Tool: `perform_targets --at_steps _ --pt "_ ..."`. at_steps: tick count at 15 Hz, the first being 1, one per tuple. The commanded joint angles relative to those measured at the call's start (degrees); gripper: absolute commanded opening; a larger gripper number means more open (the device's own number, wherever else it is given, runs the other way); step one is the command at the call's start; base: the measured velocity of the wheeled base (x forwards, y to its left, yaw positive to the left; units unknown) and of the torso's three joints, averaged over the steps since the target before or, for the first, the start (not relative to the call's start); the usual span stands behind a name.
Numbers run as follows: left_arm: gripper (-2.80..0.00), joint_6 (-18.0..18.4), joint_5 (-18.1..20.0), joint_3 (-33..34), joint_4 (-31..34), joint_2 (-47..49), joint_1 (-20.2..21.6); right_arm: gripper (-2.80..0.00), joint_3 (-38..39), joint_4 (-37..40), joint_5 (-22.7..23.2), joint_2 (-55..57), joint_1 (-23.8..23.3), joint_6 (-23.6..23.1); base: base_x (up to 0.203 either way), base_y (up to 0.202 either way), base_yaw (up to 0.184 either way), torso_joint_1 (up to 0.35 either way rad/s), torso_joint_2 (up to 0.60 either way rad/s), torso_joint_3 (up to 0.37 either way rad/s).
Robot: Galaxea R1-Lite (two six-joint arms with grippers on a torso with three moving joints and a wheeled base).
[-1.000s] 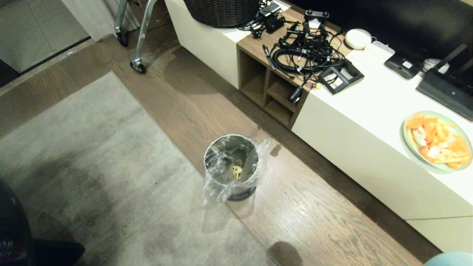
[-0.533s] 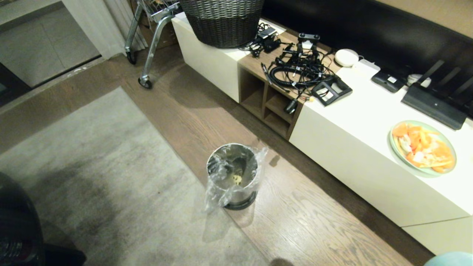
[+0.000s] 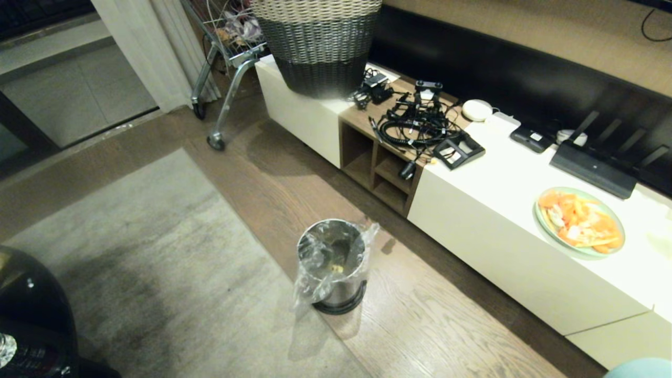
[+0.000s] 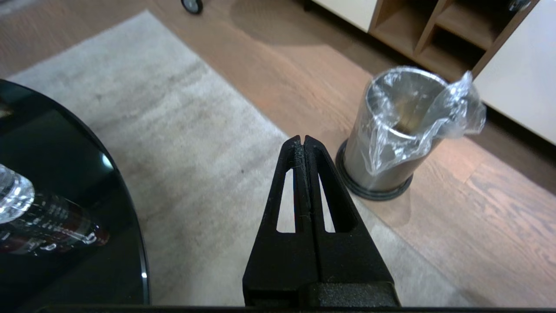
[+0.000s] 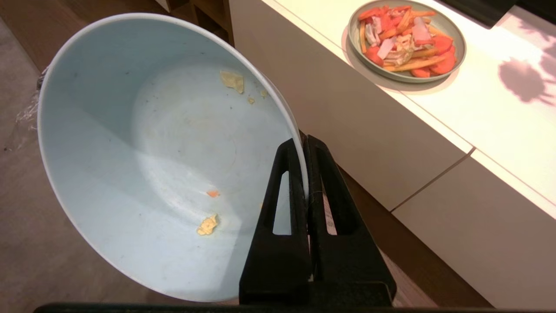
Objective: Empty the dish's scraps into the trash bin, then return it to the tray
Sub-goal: Put the bowl back to the table
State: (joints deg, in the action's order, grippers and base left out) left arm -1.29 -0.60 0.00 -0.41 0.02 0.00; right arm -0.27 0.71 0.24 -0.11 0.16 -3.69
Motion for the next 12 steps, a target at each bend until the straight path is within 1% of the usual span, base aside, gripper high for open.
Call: perform_targets --at_steps 1,12 --pt "-2.80 0.0 0.0 0.0 0.0 0.0 0.0 -2.80 0.0 0.0 0.0 0.1 0.0 -0.3 0.000 0.000 0.000 0.006 0.00 0.206" --pt "-2.80 0.1 0.0 0.0 0.0 0.0 0.0 -2.80 0.0 0.0 0.0 0.1 0.0 0.1 0.000 0.000 0.000 0.002 0.00 0.197"
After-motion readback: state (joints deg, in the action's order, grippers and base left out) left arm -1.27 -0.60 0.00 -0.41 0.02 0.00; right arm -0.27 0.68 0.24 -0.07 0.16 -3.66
